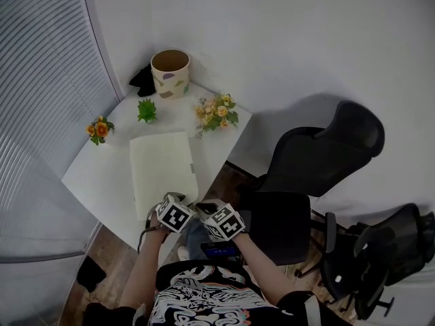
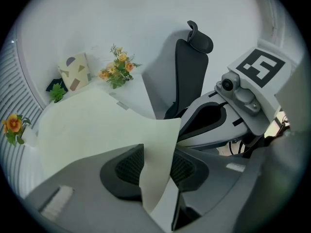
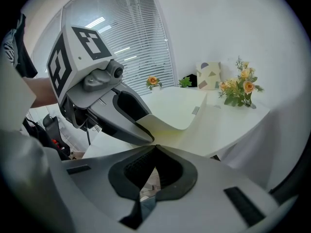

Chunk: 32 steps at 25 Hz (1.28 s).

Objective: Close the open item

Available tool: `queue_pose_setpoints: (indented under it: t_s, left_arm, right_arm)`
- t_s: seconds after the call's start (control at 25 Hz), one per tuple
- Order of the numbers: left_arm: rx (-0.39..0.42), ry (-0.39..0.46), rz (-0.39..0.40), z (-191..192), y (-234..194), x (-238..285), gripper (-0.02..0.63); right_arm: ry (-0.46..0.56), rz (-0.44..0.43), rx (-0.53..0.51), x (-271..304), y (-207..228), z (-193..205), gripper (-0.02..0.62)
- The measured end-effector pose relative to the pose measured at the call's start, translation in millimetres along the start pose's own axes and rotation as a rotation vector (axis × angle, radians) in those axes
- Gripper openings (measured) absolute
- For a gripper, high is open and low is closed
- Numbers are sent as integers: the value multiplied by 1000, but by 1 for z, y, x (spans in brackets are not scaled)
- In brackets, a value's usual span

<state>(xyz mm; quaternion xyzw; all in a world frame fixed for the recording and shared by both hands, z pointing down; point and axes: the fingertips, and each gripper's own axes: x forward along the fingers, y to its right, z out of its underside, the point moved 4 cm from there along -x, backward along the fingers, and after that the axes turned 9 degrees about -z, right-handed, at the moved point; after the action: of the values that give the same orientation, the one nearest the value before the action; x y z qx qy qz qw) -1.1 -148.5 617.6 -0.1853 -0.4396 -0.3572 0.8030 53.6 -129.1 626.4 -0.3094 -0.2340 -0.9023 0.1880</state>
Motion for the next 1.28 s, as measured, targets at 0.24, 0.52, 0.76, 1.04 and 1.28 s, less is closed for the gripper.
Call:
queue_pose_setpoints:
  t_s: [0.24,0.52,0.76,1.04,1.28]
  left_arm:
    - [-27,12,-3,1,-2,-1,127]
    - [-19,11,-17,3,-3,0,127]
    - [-32,14,-6,1,-3,-2,129]
    - [-26,4,2,0,-3,-3,129]
    - [-24,17,-11,-2,-5,-2,129]
  right_arm:
    - [14,-8,12,0,1,-1,3]
    - [8,-16,6,0,0,-1,3]
    - [14,-25,13,-1,0,-1,3]
    - [17,-32,15,-1,1,-2,3]
    - [1,-32,-13,1,3,-5,3]
